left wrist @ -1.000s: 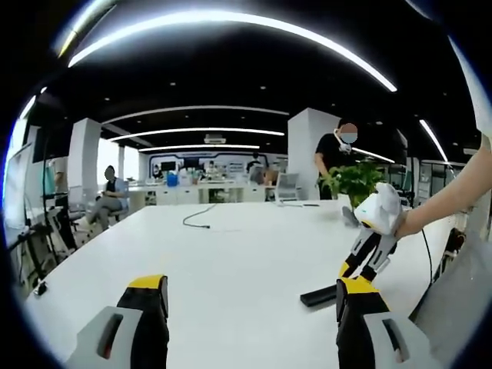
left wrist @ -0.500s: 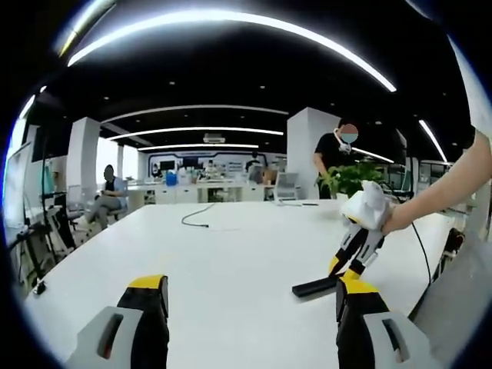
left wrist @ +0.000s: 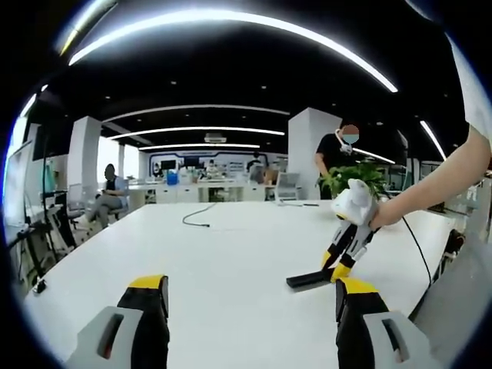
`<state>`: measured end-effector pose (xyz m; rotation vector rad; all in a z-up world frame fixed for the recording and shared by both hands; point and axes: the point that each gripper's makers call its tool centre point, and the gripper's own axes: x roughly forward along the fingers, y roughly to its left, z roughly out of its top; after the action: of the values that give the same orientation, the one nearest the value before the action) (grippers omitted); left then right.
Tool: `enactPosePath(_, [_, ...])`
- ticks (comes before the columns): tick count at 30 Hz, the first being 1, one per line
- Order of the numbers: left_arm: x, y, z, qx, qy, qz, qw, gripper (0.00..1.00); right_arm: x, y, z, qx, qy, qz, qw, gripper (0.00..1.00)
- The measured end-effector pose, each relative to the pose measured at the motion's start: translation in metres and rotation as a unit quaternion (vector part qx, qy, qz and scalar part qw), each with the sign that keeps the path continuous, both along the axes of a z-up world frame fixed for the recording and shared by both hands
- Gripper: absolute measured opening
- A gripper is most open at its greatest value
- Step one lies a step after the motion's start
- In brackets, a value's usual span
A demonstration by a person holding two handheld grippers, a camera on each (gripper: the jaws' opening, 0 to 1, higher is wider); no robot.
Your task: Press the specified remote control buttons in sequence, fully releasing each button before pressing the next.
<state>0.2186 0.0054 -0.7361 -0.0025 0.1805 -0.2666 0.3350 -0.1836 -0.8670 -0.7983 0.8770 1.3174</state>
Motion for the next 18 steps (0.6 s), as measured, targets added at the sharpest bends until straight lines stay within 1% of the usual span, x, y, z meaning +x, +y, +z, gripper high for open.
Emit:
enactPosePath(8, [0.0,0.0,-0.001,-0.001,0.002,0.0,1.0,0.92,0.016,0.0,0.0,-0.012,0.001,-0.002,0.9999,0.21])
enactPosePath(13, [0.0,0.0,-0.002,-0.002,0.005,-0.001,1.0,0.92,0.028,-0.001,0.0,-0.007,0.003,-0.012,0.9999,0.21])
enactPosePath(18, [0.0,0.0,-0.003,-0.002,0.008,-0.002,1.0,0.92,0.037,0.0,0.0,-0.009,0.003,-0.014,0.9999,0.21])
